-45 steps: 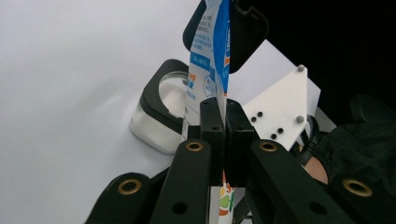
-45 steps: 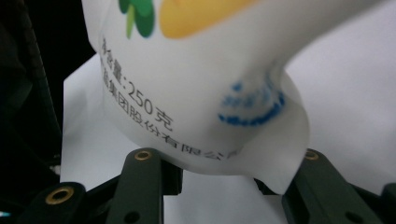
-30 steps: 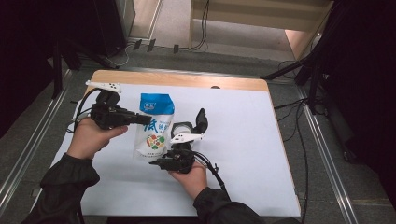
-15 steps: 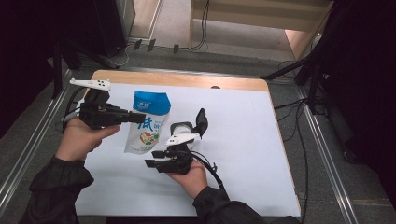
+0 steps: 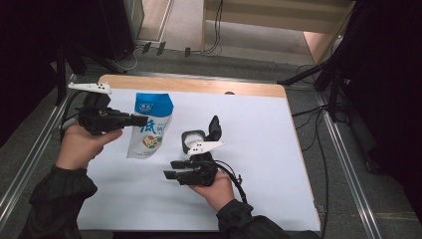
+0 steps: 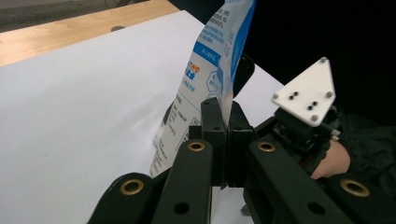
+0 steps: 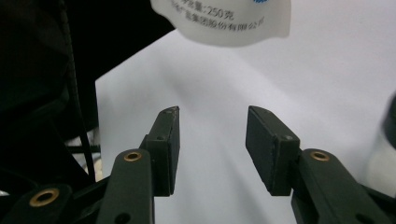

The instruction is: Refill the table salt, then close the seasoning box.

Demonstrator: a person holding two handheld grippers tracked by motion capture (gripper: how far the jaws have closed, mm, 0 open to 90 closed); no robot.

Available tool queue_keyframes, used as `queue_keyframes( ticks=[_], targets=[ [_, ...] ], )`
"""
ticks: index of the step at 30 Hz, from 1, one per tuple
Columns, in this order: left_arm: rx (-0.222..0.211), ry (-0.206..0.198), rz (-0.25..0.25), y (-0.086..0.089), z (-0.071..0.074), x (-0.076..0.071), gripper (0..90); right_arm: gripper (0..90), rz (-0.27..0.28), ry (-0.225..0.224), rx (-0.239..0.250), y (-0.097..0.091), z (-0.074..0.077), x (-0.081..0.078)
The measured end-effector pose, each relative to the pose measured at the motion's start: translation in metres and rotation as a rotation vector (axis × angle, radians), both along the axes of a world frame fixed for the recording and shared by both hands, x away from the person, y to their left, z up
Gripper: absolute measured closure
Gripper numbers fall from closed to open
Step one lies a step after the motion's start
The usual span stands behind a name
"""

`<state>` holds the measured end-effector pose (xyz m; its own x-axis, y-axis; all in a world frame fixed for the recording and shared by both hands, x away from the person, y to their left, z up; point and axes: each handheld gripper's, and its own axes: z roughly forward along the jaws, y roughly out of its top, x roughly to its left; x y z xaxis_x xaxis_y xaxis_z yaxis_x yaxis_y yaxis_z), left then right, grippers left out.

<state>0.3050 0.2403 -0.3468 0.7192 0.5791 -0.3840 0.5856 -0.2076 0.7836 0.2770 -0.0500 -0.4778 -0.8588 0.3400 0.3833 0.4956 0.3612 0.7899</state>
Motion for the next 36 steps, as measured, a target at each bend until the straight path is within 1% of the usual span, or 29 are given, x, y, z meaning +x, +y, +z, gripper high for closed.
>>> queue_keyframes(
  ticks=[3, 4, 5, 7, 8, 9, 10, 12, 13, 15, 18, 21, 23, 25, 26, 29, 31, 34, 36],
  targets=[
    [-0.006, 0.012, 0.016, 0.006, -0.005, 0.004, 90.0, 55.5, 0.004, -0.038, -0.029, -0.012, 0.003, -0.002],
    [-0.012, 0.019, 0.022, 0.007, -0.006, 0.006, 90.0, 55.5, 0.005, -0.042, -0.031, -0.016, 0.004, -0.003],
    [-0.013, 0.022, 0.024, 0.008, -0.008, 0.007, 90.0, 55.5, 0.001, -0.041, -0.023, -0.02, 0.005, -0.004],
    [-0.008, 0.026, 0.033, 0.009, -0.011, 0.009, 90.0, 55.6, -0.005, -0.042, -0.012, -0.027, 0.004, -0.004],
    [-0.008, 0.031, 0.039, 0.01, -0.013, 0.011, 90.0, 55.7, -0.01, -0.038, -0.02, -0.031, 0.004, -0.005],
    [-0.01, 0.034, 0.041, 0.01, -0.015, 0.012, 90.0, 55.8, -0.012, -0.049, -0.03, -0.035, 0.003, -0.004],
    [-0.008, 0.034, 0.046, 0.011, -0.017, 0.013, 90.0, 55.8, -0.018, -0.051, -0.036, -0.038, 0.004, -0.004],
    [0.001, 0.038, 0.065, 0.012, -0.02, 0.017, 90.0, 55.9, -0.036, -0.054, -0.033, -0.045, 0.005, -0.002],
    [0.0, 0.044, 0.067, 0.013, -0.021, 0.018, 90.0, 55.8, -0.044, -0.055, -0.031, -0.048, 0.006, -0.001],
    [-0.002, 0.042, 0.078, 0.015, -0.023, 0.021, 90.0, 55.9, -0.057, -0.057, -0.028, -0.053, 0.008, 0.001],
    [0.005, 0.026, 0.105, 0.017, -0.026, 0.026, 90.0, 56.3, -0.077, -0.057, -0.031, -0.061, 0.009, 0.002],
    [0.002, 0.024, 0.123, 0.019, -0.029, 0.032, 90.0, 56.6, -0.087, -0.064, -0.045, -0.068, 0.011, 0.001],
    [0.018, 0.015, 0.145, 0.018, -0.032, 0.036, 90.0, 56.9, -0.102, -0.062, -0.051, -0.074, 0.011, 0.002],
    [0.029, 0.019, 0.153, 0.017, -0.034, 0.041, 90.0, 57.0, -0.119, -0.058, -0.047, -0.079, 0.012, 0.002],
    [0.027, 0.02, 0.152, 0.017, -0.036, 0.045, 90.0, 57.2, -0.122, -0.056, -0.044, -0.081, 0.012, 0.002],
    [0.025, 0.013, 0.169, 0.017, -0.041, 0.052, 90.0, 58.1, -0.148, -0.056, -0.042, -0.089, 0.013, 0.003],
    [0.03, 0.004, 0.181, 0.018, -0.045, 0.055, 90.0, 58.5, -0.168, -0.054, -0.04, -0.094, 0.013, 0.004],
    [0.048, -0.015, 0.197, 0.02, -0.052, 0.061, 90.0, 59.2, -0.195, -0.049, -0.039, -0.102, 0.013, 0.007],
    [0.052, -0.028, 0.209, 0.02, -0.057, 0.063, 90.0, 59.4, -0.207, -0.047, -0.045, -0.106, 0.013, 0.009]
  ],
)
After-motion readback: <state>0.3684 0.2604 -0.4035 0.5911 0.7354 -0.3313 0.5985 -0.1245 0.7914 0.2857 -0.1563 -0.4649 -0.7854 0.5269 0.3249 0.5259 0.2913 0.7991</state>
